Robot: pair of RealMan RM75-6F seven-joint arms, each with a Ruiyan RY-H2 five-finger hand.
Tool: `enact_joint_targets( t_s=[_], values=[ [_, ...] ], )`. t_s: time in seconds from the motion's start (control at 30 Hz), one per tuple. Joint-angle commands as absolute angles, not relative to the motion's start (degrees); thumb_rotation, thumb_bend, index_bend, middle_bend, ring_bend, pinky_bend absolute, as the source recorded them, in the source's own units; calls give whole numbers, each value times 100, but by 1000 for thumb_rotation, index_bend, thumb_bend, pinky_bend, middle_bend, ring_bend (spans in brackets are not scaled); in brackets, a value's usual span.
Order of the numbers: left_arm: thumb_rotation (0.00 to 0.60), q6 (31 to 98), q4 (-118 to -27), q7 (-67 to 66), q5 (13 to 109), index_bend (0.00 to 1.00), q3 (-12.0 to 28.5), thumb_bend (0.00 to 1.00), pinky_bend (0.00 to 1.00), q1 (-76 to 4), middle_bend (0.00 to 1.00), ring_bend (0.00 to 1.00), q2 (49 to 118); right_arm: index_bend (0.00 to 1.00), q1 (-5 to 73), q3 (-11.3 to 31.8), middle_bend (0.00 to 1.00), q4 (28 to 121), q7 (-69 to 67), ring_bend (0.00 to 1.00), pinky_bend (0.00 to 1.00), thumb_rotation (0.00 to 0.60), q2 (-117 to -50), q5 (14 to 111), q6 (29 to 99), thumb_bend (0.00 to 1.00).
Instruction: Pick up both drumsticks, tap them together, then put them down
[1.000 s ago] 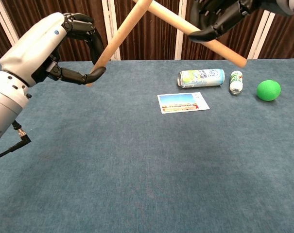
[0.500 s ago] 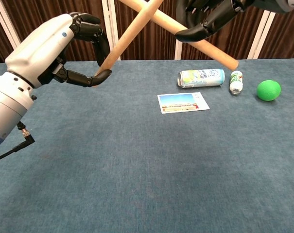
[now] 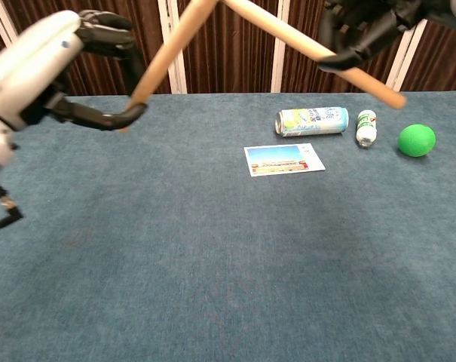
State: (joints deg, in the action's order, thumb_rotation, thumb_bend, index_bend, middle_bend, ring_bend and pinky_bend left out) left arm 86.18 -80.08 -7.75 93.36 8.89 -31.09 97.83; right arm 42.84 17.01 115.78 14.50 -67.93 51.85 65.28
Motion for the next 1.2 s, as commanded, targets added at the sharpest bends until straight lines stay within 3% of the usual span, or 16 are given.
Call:
enact_joint_targets(
  t_s=[0.03, 0.27, 0.43, 0.77, 1.2],
  values=[
    [600, 8633, -8179, -958, 9418, 593, 644, 483, 0, -2879, 606, 134, 9203, 674, 4059, 1411, 634, 11004, 1228, 519, 11, 600, -6769, 5567, 6466, 416],
    [600, 8605, -7641, -1154, 9470, 582, 147, 483, 0, -2472, 599, 133, 8493, 674, 3599, 822, 634, 9786, 779, 519, 11, 600, -6873, 6616, 6642, 416],
    [600, 8456, -7145, -967, 9326, 576, -27, 483, 0, -2286, 594, 134, 8403, 674, 3393, 611, 634, 9130, 362, 518, 11, 600, -6967, 7060, 6681, 416],
    [600, 7867, -5917, -759, 8826, 568, -43, 483, 0, -2119, 588, 134, 9104, 674, 3162, 327, 634, 8199, -236, 519, 11, 600, -7299, 7925, 6871, 417],
    [600, 7331, -4863, -735, 8639, 538, -23, 479, 0, -2157, 559, 130, 9860, 675, 3001, 284, 634, 8100, -544, 519, 11, 600, -7325, 8208, 6881, 418]
  ],
)
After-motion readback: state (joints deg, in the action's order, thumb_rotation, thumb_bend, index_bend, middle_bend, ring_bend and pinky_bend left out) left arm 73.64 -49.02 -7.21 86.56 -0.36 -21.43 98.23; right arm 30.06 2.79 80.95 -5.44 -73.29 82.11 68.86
